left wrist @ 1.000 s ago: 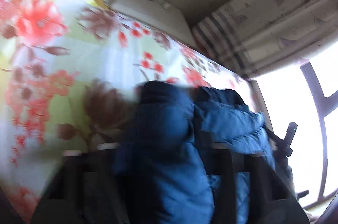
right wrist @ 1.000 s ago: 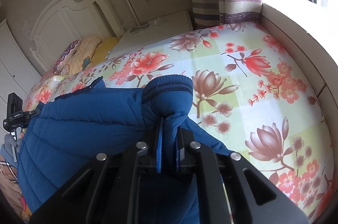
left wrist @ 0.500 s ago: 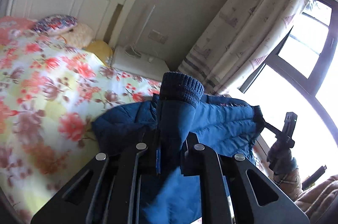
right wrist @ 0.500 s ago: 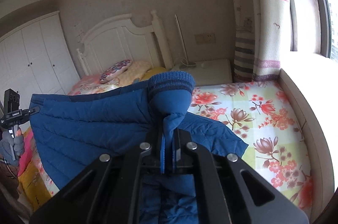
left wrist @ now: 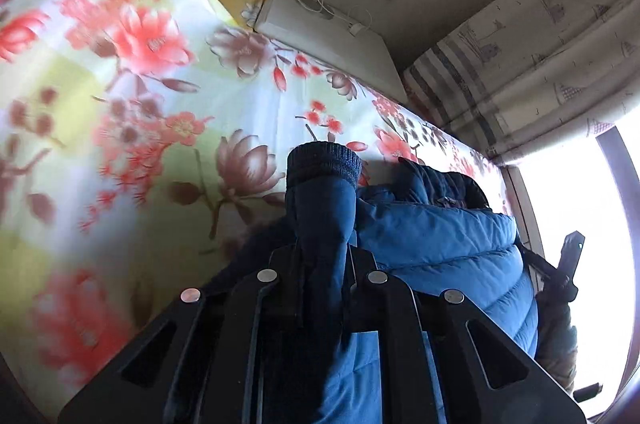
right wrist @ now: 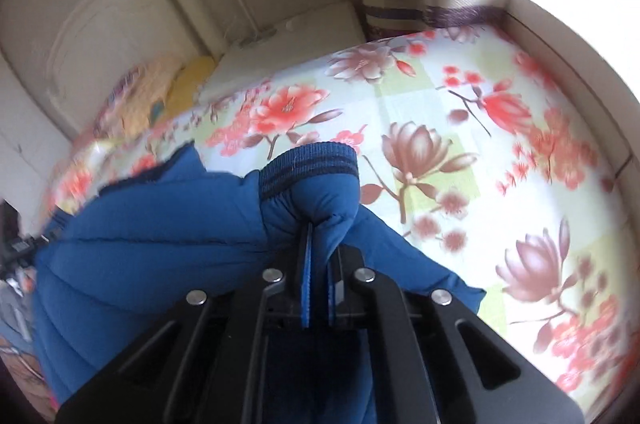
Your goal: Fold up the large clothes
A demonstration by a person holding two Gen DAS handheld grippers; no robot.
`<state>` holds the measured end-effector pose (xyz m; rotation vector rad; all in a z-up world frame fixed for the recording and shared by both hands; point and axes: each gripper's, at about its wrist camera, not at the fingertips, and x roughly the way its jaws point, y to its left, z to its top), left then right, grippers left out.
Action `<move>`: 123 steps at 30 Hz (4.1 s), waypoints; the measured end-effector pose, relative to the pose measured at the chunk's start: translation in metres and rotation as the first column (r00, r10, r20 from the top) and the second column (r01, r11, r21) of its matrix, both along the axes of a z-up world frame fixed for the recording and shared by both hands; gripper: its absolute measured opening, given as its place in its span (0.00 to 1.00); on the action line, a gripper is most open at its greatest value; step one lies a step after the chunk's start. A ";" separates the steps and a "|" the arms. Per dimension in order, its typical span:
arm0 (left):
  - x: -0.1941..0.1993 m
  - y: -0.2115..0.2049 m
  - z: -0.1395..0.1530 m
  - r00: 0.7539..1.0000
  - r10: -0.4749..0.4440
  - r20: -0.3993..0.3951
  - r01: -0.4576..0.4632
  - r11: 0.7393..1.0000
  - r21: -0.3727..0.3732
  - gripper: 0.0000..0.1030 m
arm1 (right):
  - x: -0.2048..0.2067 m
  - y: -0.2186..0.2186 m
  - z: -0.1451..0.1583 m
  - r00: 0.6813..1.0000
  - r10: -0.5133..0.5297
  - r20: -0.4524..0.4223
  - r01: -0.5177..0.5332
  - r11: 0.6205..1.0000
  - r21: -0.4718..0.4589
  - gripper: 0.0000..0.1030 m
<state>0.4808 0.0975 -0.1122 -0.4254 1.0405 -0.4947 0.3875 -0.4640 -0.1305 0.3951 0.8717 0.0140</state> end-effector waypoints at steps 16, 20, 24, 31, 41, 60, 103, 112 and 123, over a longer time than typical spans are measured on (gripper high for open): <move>0.021 0.012 -0.029 0.998 0.063 -0.024 -0.066 0.990 -0.126 0.22 | 0.013 -0.011 -0.009 0.999 -0.049 0.018 0.048 0.998 0.033 0.29; 0.002 0.038 -0.011 0.980 0.197 0.033 -0.189 0.968 -0.168 0.65 | -0.006 -0.020 0.007 0.995 -0.085 0.056 0.081 0.995 0.058 0.65; -0.034 0.029 0.049 0.935 0.237 0.264 -0.219 0.971 -0.097 0.91 | -0.029 0.002 0.052 0.981 -0.043 0.190 0.051 0.998 -0.037 0.65; -0.029 -0.143 0.063 0.948 -0.165 0.271 0.055 0.928 0.369 0.96 | 0.012 0.144 0.078 0.947 0.296 0.124 -0.242 0.914 -0.326 0.65; 0.019 -0.137 -0.007 0.992 -0.073 0.102 0.045 0.967 0.252 0.96 | 0.060 0.172 0.007 0.947 0.315 -0.058 -0.316 0.885 -0.342 0.64; 0.016 -0.133 -0.005 0.990 -0.052 0.134 0.027 0.982 0.185 0.96 | 0.057 0.150 0.005 0.944 0.329 -0.004 -0.323 0.926 -0.193 0.69; -0.078 -0.138 0.001 0.969 -0.079 0.233 -0.028 0.907 0.421 0.96 | -0.040 0.078 0.001 0.998 0.055 -0.003 -0.054 0.959 -0.277 0.85; -0.080 -0.129 0.025 0.979 -0.039 0.200 -0.037 0.931 0.362 0.96 | -0.065 0.109 0.038 0.990 0.105 0.099 -0.065 0.937 -0.343 0.83; -0.106 -0.176 0.000 0.951 -0.187 0.246 0.057 0.889 0.455 0.96 | -0.076 0.216 0.012 0.916 0.401 0.014 -0.349 0.813 -0.466 0.85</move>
